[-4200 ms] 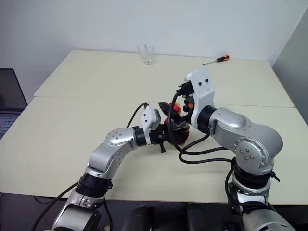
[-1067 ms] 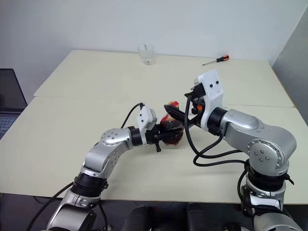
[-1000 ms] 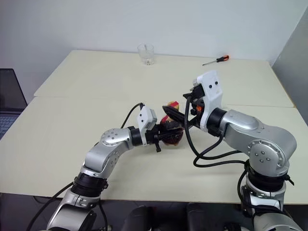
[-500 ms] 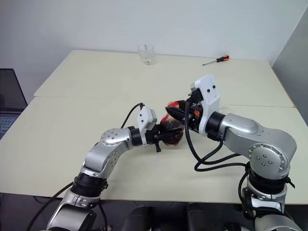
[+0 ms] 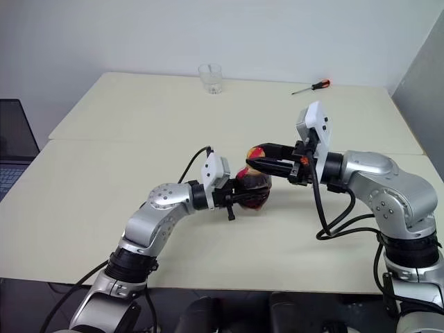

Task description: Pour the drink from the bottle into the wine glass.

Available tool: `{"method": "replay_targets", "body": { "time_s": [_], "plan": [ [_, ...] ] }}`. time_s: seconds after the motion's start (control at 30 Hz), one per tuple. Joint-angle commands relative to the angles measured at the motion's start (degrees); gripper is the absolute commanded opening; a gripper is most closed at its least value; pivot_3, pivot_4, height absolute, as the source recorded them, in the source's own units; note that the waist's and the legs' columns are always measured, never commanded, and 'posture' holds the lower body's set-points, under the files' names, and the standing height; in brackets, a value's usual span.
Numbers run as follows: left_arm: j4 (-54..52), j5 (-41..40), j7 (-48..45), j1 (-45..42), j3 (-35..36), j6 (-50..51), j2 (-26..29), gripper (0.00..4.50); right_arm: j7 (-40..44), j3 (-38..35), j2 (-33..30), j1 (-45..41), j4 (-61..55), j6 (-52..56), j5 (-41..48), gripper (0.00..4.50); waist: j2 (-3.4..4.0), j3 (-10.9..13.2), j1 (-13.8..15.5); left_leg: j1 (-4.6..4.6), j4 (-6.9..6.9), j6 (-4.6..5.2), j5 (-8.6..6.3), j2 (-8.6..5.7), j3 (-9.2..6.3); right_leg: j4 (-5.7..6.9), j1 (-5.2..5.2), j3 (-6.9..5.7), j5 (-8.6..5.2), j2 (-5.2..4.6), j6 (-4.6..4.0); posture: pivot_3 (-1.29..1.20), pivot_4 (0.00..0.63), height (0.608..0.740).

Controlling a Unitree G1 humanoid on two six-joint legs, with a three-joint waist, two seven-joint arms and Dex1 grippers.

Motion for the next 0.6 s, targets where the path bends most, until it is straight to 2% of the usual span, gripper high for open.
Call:
{"method": "replay_targets", "body": {
  "time_s": [0.03,0.17,0.27,0.47,0.6],
  "plan": [
    [-2.1,-0.7,0.8,-0.4,1.7,0.0,0.3,0.74,9.6,2.7,-0.4,-3.2,4.8,-5.6,-2.2,1.24,0.00,0.0,0.0,0.00,0.00,0.00,0.00,0.00,-0.01,0.00,0.00,-0.01,0.00,0.00,0.00,0.00,0.150,0.740],
    [-2.6,-0.8,1.1,0.0,1.8,0.2,0.7,0.74,14.2,3.4,0.4,-6.4,10.1,-8.3,-3.9,1.24,0.00,0.0,0.2,0.00,0.00,0.00,0.00,0.00,-0.01,0.00,0.00,-0.03,0.00,0.00,-0.01,0.00,0.150,0.740],
    [-3.2,-0.8,1.5,0.4,1.9,0.4,0.8,0.74,15.7,0.5,2.5,-9.4,12.3,-7.1,-0.3,1.24,0.00,0.0,0.2,-0.01,0.01,0.00,0.00,0.00,0.03,0.00,-0.01,0.01,0.03,-0.02,-0.05,0.00,0.150,0.740],
    [-3.8,-0.8,2.0,0.7,2.0,0.7,0.8,0.74,14.7,-4.0,5.1,-10.4,10.8,-2.4,6.2,1.24,0.01,0.0,0.2,-0.01,0.00,0.00,0.00,0.02,-0.01,0.01,0.02,-0.05,0.13,-0.02,-0.23,0.00,0.150,0.740],
    [-3.7,-0.7,1.8,0.6,1.9,0.8,0.5,0.74,11.0,-7.1,7.0,-9.9,8.9,1.6,11.7,1.22,0.01,0.0,0.2,0.00,0.01,0.00,0.00,0.02,-0.01,0.03,0.02,-0.05,0.13,-0.03,-0.22,0.00,0.150,0.740]
  ]
}}
